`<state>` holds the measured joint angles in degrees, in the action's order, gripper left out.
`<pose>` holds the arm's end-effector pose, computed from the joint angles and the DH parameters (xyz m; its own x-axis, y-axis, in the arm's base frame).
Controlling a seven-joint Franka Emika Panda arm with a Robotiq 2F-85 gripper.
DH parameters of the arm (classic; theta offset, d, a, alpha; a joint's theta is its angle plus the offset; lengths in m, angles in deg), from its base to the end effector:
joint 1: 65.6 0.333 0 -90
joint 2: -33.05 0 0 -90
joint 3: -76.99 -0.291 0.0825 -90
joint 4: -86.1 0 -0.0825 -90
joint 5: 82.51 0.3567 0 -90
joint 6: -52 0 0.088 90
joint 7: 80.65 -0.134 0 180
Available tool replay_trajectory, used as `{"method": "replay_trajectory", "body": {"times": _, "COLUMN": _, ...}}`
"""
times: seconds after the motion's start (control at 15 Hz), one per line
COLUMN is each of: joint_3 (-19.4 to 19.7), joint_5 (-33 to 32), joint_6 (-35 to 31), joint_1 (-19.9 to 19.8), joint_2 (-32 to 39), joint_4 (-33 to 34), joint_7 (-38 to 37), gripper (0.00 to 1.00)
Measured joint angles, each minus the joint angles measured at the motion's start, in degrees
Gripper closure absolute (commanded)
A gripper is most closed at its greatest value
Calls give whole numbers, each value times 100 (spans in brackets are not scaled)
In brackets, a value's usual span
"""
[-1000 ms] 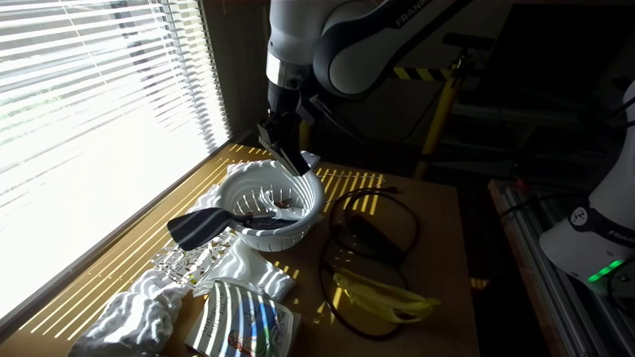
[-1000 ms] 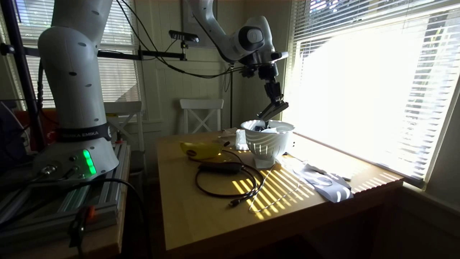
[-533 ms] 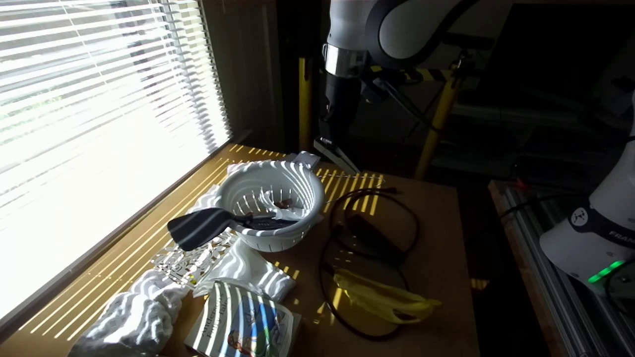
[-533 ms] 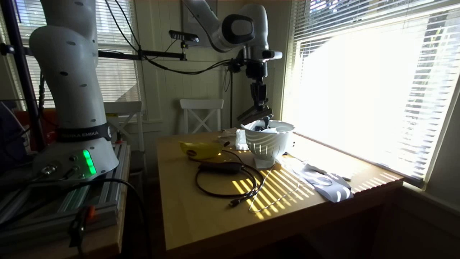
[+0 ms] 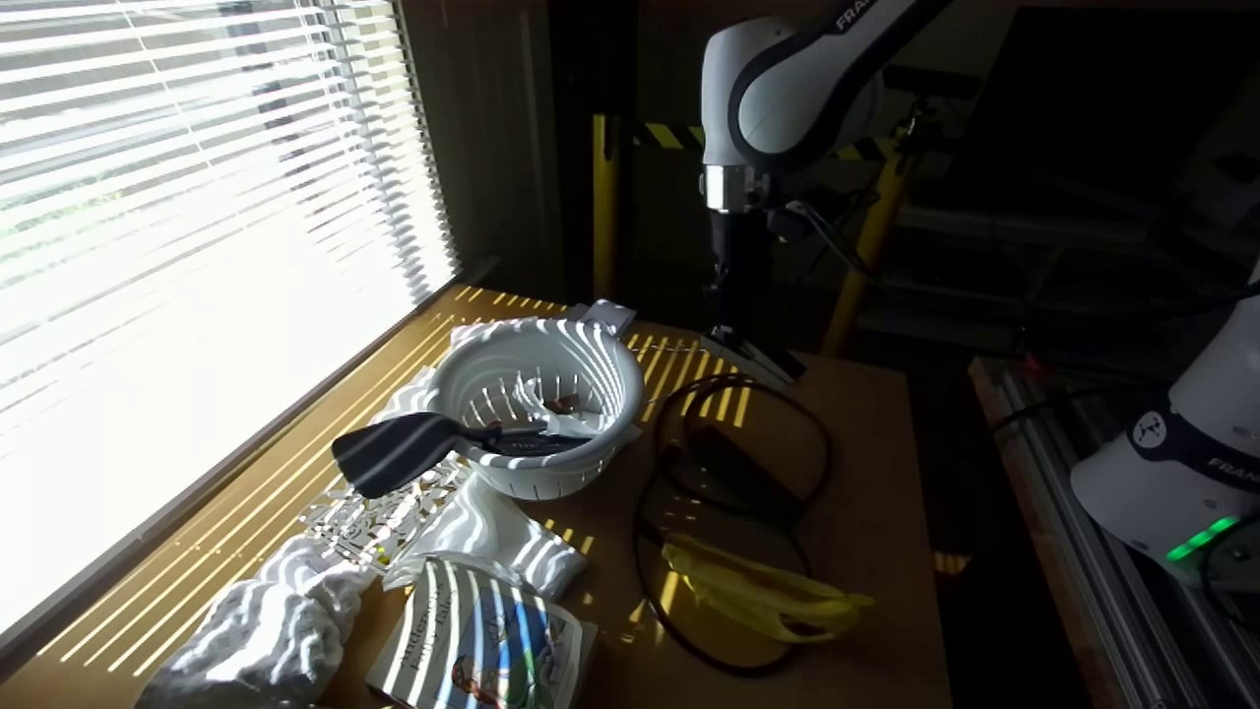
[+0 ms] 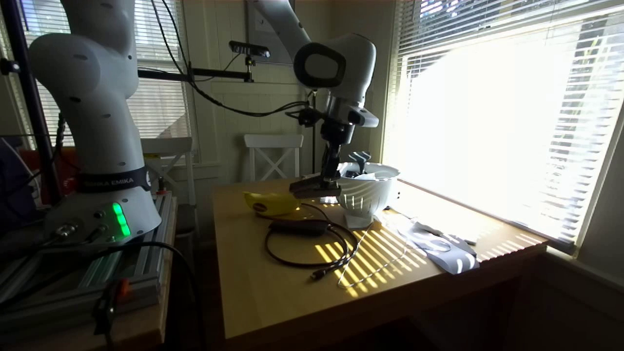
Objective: Take the stapler and spatula out of the white colander.
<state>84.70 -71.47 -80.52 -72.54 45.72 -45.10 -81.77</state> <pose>0.4677 -0.1166 0.2119 0.8983 -0.3913 -0.2000 -0.4131 -0.9071 -0.0804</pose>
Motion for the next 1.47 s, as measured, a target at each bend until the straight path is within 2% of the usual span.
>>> {"method": "replay_trajectory", "body": {"times": 0.27, "joint_3": -41, "joint_5": 666, "joint_6": 134, "joint_1": -374, "joint_2": 725, "joint_4": 146, "joint_7": 685, "gripper": 83}}
{"method": "replay_trajectory", "body": {"times": 0.6, "joint_3": -85, "joint_5": 898, "joint_6": 56, "joint_1": -566, "joint_2": 1472, "joint_4": 429, "joint_7": 627, "gripper": 83}}
{"method": "replay_trajectory", "body": {"times": 1.13, "joint_3": 11, "joint_5": 792, "joint_6": 75, "joint_1": -522, "joint_2": 1896, "joint_4": 718, "joint_7": -530, "gripper": 83}}
{"method": "replay_trajectory", "body": {"times": 1.47, "joint_3": 369, "joint_5": 123, "joint_6": 135, "joint_1": -306, "joint_2": 1927, "joint_4": 759, "joint_7": -1277, "gripper": 83}}
